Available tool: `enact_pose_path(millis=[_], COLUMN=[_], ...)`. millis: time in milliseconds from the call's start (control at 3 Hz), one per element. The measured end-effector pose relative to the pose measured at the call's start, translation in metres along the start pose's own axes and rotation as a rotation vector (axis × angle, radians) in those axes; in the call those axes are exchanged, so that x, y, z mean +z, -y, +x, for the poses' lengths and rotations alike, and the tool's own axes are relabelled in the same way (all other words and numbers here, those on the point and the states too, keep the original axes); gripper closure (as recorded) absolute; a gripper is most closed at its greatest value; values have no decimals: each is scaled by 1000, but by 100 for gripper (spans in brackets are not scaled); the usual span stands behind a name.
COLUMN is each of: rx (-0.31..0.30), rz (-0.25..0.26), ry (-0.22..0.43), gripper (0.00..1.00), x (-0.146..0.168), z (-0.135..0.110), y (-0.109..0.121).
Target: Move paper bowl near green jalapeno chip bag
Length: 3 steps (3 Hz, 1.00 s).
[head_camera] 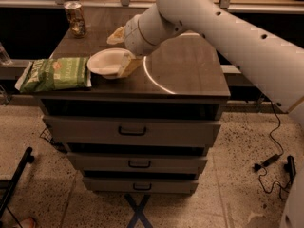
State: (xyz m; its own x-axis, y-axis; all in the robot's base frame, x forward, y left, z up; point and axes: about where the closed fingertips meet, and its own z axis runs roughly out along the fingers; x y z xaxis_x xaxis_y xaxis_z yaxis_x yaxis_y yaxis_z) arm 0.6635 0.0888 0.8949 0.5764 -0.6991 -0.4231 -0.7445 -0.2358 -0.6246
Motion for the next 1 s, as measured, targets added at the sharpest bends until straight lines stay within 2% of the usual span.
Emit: enact_pose_path(millis=[333,667,1000], rx=[55,183,338], rz=[-4,27,76], ry=[-67,-147,-236], gripper=[0,0,0], x=[-11,-40,-82], z=[21,57,116], y=[15,39,53])
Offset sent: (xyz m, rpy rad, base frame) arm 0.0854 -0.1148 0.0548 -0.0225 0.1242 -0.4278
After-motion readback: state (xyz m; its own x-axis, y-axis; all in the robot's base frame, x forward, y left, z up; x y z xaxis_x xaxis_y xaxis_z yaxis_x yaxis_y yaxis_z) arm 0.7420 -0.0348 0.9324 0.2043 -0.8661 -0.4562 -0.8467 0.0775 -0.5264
